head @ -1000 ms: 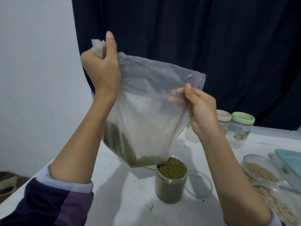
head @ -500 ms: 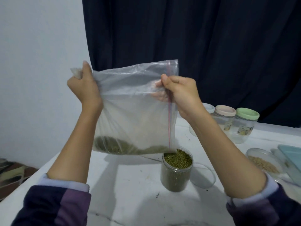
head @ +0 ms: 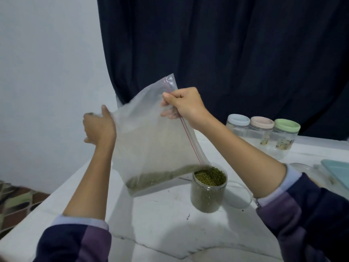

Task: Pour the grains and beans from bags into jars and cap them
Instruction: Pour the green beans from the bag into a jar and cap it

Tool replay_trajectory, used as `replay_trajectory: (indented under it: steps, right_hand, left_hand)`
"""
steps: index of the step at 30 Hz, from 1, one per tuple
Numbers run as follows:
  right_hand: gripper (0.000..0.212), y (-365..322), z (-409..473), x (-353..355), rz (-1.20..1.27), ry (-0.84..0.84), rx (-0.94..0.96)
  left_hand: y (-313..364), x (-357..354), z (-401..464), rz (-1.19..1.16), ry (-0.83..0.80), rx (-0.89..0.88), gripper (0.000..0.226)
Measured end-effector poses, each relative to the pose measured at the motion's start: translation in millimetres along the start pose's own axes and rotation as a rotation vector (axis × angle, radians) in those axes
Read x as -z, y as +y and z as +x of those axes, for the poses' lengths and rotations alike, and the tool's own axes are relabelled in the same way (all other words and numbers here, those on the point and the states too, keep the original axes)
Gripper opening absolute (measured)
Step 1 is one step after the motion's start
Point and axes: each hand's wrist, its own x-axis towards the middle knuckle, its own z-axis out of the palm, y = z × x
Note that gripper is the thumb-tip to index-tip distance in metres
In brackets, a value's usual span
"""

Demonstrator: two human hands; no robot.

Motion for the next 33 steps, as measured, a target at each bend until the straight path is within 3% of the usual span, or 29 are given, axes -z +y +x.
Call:
replay_trajectory:
  steps: [3,5,8,10,12,16,21,23,28,33]
  right_hand:
    - [0.021,3,2,-3,-0.037,-0.021,-0.013]
    - [0.021,5,3,-4,-0.047,-0.033,-0.018]
    - [0.019,4,4,-3,-0.061,-0.061,-0.013]
    - [0.018,5,4,-1,-0.054,-0.068,-0.021]
    - [0.018,8,2,2,-0.037,-0.075,-0.02]
    - [0.018,18,-2,18,-0.075,-0.194,0.02]
    - [0.02,55,-5,43,-0.487,-0.363,-0.078]
    - [0.015,59,-4,50,-0.525,-0.357,-0.098]
    - [0.013,21,14,46,-0.578,-0.375,-0.047]
    - [0.015,1,38,16,-0.792,-0.483,0.036]
  left_hand:
    - [18,0,-8,0.083,-0.026,-0.331,0.045]
    - [37,-2,-23,-0.003,-0.183,-0.541,0.042]
    - [64,-8,-46,-0.107,-0.594,-0.588,0.043]
    - [74,-15,-54,-0.059,-0.698,-0.642,0.033]
    - [79,-20,-57,-0.079,-0.677,-0.651,0.022]
    - [84,-19,-59,-0.185,-0.67,-0.618,0.027]
    - [80,-7,-39,-0.289,-0.564,-0.569,0.025]
    - [77,1,-25,-0.339,-0.534,-0.53,0.028]
    - [52,18,13,-0.502,-0.438,-0.36,0.022]
    - [-3,19,36,-0.559,-0.349,-0.035,0.021]
